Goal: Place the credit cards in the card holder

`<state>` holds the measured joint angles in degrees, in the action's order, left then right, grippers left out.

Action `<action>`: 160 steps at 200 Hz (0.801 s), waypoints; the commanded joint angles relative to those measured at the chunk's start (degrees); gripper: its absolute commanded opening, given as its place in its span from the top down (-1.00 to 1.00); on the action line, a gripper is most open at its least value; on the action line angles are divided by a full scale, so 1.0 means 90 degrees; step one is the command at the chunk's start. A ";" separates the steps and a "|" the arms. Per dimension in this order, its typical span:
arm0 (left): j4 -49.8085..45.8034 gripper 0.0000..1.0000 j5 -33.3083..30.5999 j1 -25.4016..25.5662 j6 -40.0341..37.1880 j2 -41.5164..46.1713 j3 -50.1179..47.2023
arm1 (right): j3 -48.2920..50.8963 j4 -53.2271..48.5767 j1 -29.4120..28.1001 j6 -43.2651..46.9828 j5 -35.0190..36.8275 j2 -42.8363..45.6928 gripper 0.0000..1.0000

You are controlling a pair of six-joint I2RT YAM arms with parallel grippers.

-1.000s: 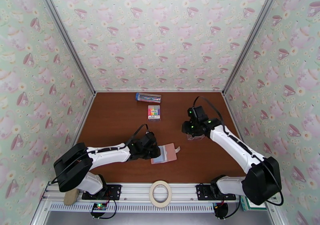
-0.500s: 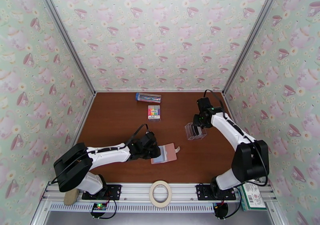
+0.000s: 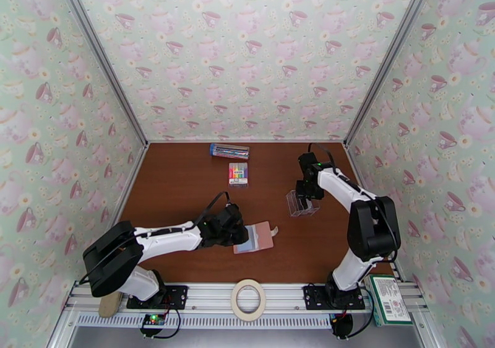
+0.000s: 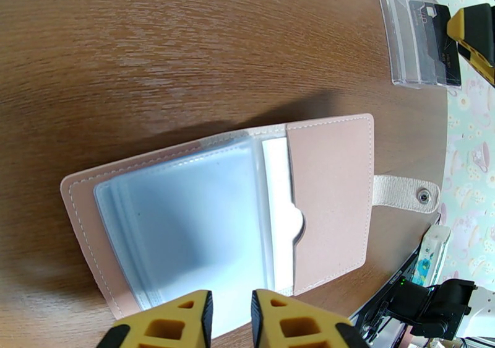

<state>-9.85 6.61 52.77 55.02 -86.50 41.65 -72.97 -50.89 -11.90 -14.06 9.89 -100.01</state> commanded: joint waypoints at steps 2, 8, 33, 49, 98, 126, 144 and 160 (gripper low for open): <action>0.0011 0.48 0.0050 -0.0039 -0.0088 -0.0008 0.0059 | -0.0193 -0.0163 0.0019 0.0092 -0.0015 -0.0153 -0.08; 0.0019 0.48 0.0056 -0.0034 -0.0088 -0.0012 0.0057 | -0.0201 -0.0175 0.0023 0.0098 0.0002 -0.0197 -0.08; 0.0029 0.47 0.0076 -0.0034 -0.0098 -0.0036 0.0079 | -0.0222 -0.0212 0.0024 0.0084 0.0070 -0.0346 -0.09; 0.0020 0.47 0.0082 -0.0034 -0.0103 -0.0047 0.0083 | -0.0214 -0.0202 0.0024 0.0059 0.0155 -0.0386 -0.08; 0.0011 0.47 0.0097 -0.0039 -0.0108 -0.0074 0.0115 | -0.0286 -0.0301 0.0031 0.0010 0.0387 -0.0436 -0.08; 0.0006 0.45 0.0086 -0.0029 -0.0108 -0.0034 0.0081 | -0.0299 -0.0322 0.0077 -0.0039 0.0512 -0.0361 -0.07; 0.0007 0.44 0.0078 -0.0034 -0.0108 -0.0045 0.0079 | -0.0303 -0.0340 0.0109 -0.0070 0.0568 -0.0292 -0.07; 0.0010 0.45 0.0092 -0.0034 -0.0108 -0.0066 0.0089 | -0.0305 -0.0346 0.0131 -0.0087 0.0581 -0.0271 -0.06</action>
<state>-9.82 6.79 52.77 55.02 -86.52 41.65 -74.32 -52.42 -11.53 -14.28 12.43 -102.80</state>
